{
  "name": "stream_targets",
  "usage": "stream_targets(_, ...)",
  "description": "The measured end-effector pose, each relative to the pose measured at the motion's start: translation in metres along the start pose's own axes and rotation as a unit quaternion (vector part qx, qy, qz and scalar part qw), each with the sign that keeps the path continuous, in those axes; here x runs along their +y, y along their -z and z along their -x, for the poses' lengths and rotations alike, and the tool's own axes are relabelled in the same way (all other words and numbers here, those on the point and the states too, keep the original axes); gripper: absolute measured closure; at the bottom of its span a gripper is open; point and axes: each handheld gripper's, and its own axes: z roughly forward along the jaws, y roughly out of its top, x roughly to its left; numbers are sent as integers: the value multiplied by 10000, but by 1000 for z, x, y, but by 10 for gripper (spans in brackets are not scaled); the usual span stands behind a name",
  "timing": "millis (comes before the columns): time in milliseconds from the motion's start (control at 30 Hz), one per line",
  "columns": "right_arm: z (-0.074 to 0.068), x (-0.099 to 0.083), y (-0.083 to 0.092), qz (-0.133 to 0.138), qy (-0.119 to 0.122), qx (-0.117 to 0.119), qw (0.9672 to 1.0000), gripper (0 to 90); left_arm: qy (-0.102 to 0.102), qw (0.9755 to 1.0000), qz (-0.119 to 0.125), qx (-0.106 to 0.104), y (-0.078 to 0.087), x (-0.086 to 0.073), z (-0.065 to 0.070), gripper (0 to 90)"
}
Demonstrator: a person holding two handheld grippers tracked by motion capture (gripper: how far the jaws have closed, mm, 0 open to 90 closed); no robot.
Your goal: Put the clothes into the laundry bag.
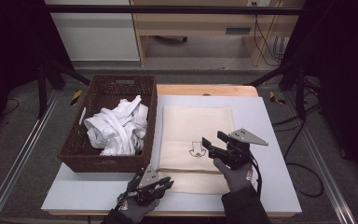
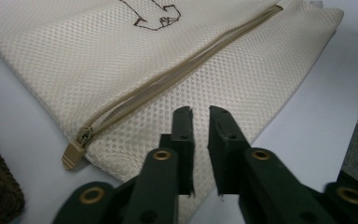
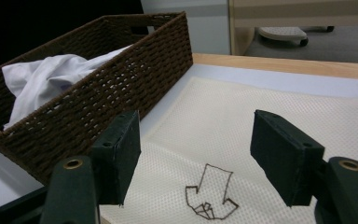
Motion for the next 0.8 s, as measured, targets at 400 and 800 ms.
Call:
stream_targets(400,-25,16,-15,-19,202,203,9996,339,-56,9998,190,-37,5,0,2,891)
stream_targets(800,-46,28,-30,-163,371,340,9986,346,-82,10000,-30,-18,4,-2,0,891)
